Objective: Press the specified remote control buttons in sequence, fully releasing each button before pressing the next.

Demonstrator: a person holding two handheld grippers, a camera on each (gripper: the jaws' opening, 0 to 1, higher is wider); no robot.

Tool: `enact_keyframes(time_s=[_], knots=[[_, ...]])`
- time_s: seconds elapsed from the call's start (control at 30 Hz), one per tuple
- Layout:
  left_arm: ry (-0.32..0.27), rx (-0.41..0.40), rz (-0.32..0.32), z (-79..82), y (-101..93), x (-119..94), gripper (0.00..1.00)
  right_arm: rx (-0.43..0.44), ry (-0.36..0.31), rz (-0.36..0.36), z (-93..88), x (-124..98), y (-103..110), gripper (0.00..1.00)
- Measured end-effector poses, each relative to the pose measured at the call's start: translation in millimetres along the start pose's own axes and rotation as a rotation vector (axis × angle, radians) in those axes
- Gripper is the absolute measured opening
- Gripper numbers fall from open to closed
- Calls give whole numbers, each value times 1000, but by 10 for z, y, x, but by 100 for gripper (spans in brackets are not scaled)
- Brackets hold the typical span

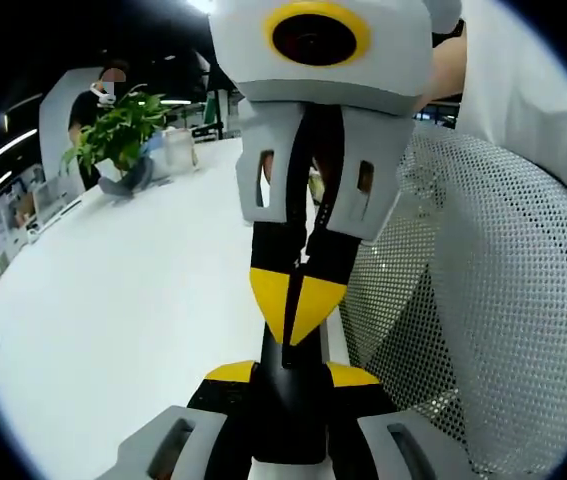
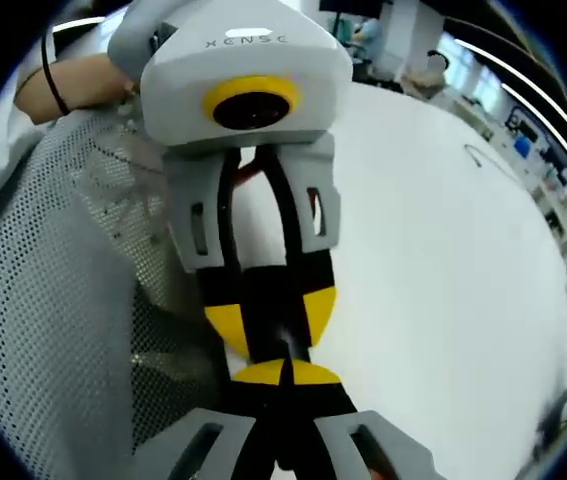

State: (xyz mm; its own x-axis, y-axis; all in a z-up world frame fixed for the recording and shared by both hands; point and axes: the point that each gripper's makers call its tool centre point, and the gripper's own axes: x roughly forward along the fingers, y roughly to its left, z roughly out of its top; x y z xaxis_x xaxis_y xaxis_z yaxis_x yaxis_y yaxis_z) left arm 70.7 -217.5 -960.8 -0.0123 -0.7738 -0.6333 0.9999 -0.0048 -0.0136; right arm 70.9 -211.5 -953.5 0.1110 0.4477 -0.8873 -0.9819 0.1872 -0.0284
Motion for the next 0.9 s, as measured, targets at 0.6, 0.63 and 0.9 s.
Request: enact_keyframes(time_s=[0.6, 0.63, 0.9], knots=[[1, -4, 2, -4, 4, 4, 25, -279, 67, -59, 22, 61, 25, 0], [1, -4, 3, -5, 7, 3, 25, -281, 61, -63, 23, 61, 17, 0], [1, -7, 4, -5, 10, 2, 25, -53, -55, -18, 32, 10, 4, 0]])
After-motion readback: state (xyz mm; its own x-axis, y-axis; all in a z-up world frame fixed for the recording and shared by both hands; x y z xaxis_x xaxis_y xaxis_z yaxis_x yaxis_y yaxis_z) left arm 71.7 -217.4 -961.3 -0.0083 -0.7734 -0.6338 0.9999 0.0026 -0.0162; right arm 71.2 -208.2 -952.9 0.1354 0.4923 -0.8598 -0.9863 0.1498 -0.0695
